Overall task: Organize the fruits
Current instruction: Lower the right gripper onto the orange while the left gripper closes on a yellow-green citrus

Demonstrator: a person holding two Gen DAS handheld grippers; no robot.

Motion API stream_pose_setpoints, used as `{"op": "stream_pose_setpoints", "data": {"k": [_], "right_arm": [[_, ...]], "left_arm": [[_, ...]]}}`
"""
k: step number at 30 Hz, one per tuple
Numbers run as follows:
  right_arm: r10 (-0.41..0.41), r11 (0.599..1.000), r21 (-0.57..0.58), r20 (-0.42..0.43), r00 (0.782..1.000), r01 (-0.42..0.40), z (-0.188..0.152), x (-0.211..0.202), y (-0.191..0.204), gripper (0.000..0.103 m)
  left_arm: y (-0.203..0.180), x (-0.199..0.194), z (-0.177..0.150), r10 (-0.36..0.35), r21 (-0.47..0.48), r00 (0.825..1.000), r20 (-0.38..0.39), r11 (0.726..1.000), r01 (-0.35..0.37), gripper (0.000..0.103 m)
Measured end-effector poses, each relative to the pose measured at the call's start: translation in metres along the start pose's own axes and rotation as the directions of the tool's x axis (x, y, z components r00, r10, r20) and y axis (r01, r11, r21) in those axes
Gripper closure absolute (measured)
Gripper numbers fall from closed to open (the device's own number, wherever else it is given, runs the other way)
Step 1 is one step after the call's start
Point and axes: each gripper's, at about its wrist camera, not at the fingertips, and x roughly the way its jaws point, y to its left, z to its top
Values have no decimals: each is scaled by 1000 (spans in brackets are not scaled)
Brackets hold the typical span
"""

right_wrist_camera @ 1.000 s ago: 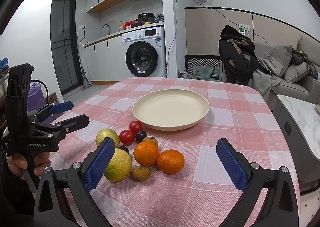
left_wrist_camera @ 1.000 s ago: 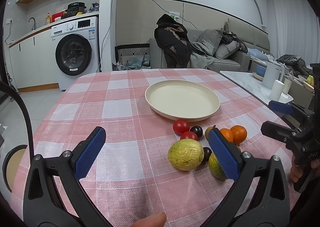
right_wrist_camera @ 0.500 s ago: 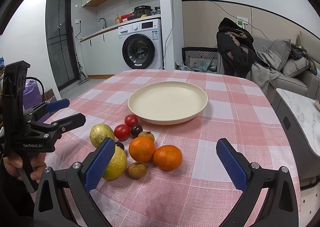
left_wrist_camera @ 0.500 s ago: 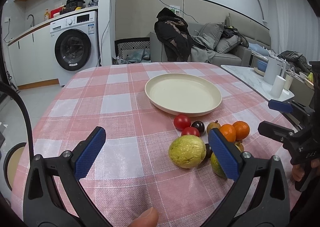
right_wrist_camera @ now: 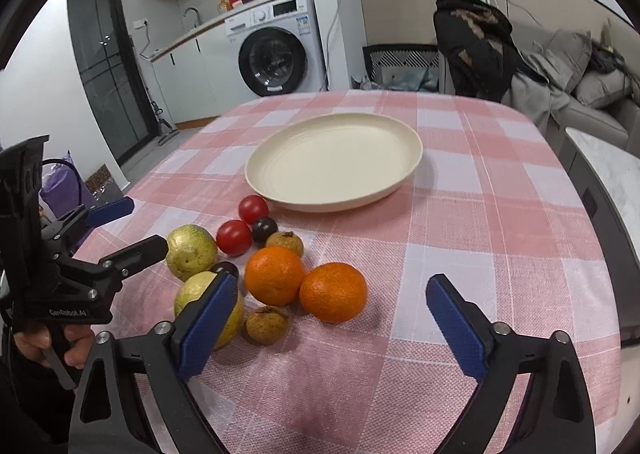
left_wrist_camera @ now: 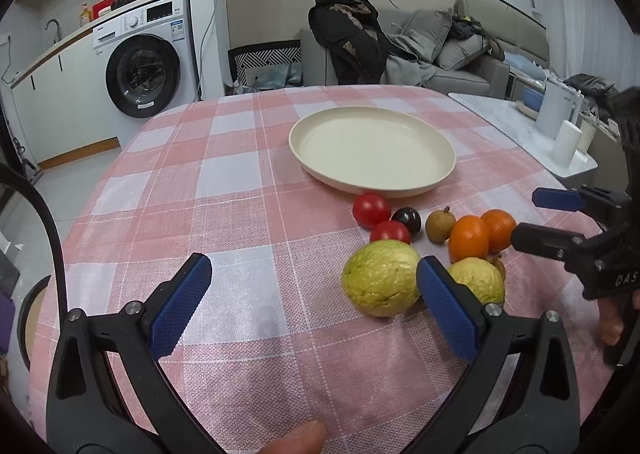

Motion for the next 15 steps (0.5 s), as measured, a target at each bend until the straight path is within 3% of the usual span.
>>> {"op": "stream_pose_setpoints", "data": {"k": [2,4,10,15], "right_arm": [[-5,1000,4,-28,1000,5,0,5,-2,22],[-5,1000,10,-51,999,5,0,9,-6,26],[24,999,46,-87,996,-20,-3,18,-17,30],[31,998,50,-104,994,-26,-3,23,-19,36]], "left_arm": [[0,2,1,-33,-8,999,-4,999,33,1],[0,6,2,-60,-15,998,-20,998,59,1],[-1,12,3,-147,-39,987,-62,989,144,9],[-7,19,3,-141,-25,986,-84,990,139,18]]}}
